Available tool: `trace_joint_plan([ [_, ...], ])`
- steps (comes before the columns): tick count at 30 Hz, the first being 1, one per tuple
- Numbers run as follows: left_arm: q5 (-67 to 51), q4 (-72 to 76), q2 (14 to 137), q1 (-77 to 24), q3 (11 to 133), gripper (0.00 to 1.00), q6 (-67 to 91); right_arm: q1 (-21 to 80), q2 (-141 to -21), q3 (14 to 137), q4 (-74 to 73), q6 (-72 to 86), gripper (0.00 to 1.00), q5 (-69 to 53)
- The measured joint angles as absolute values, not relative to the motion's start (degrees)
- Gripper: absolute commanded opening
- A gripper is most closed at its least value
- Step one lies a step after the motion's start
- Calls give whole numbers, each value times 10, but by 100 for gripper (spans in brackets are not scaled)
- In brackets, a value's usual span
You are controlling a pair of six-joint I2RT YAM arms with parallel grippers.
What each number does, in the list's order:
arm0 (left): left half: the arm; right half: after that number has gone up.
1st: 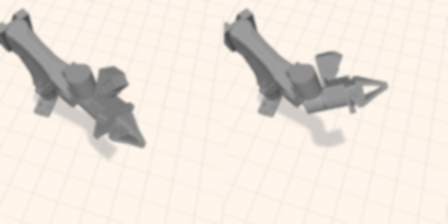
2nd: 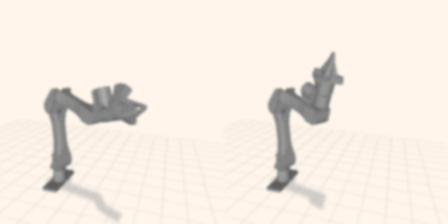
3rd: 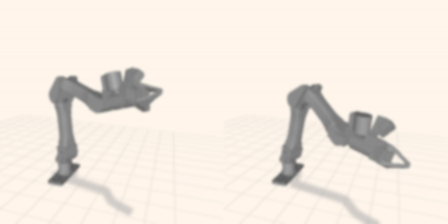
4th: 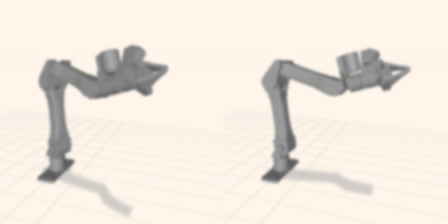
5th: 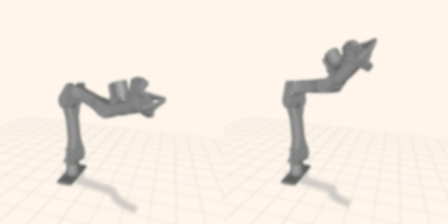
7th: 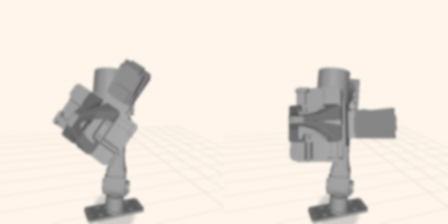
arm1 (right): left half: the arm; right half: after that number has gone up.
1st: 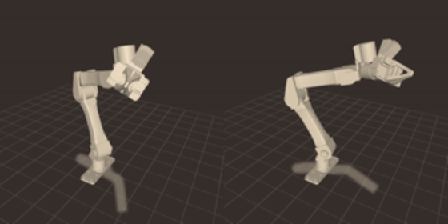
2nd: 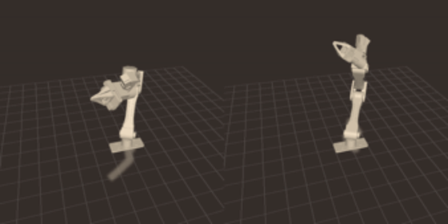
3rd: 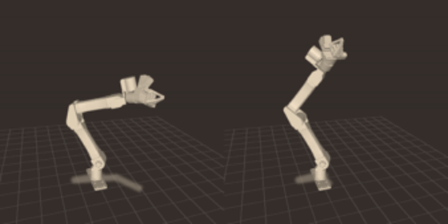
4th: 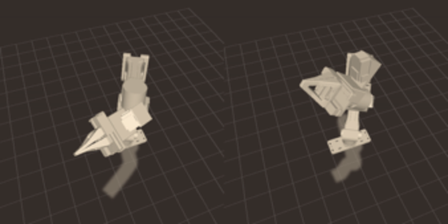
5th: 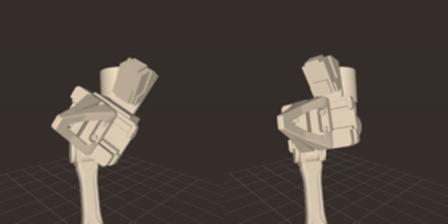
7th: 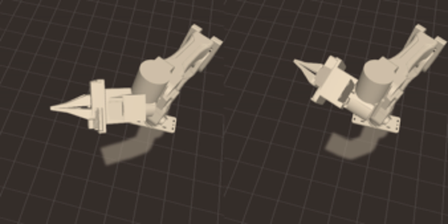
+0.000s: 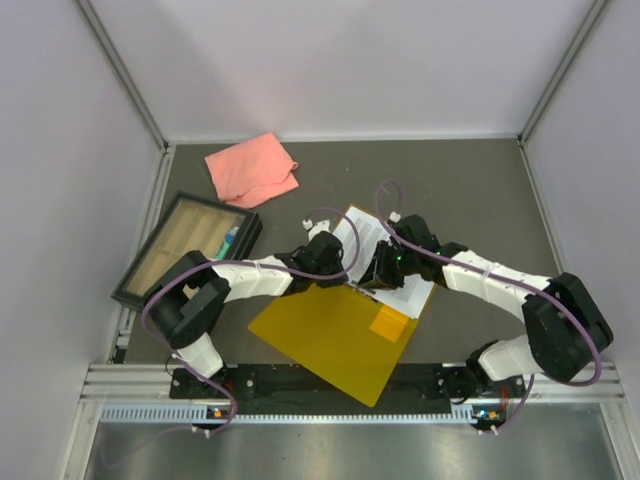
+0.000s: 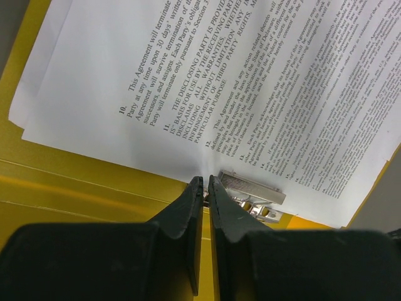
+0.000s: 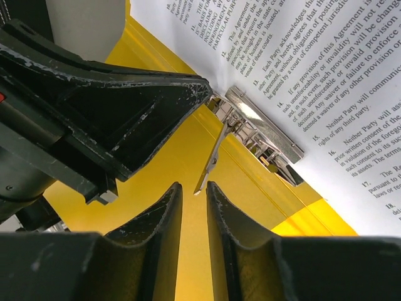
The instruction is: Put the files into the folder
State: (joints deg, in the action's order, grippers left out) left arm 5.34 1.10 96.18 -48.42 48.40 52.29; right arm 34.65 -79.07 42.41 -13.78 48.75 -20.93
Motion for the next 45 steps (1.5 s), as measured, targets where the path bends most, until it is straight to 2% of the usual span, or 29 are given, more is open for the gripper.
trace_joint_plan([
  [4,53,13,962,-484,489,13,523,347,-797,424,-128,491,18,-211],
  [10,53,13,962,-484,489,13,523,347,-797,423,-125,493,0,-211],
  [37,16,9,1083,-432,619,14,438,347,-807,412,-76,554,0,-125],
  [40,14,-3,1084,-429,629,18,425,346,-812,412,-67,558,0,-120],
  [45,0,-11,1084,-426,634,32,407,346,-823,412,-55,562,0,-119],
])
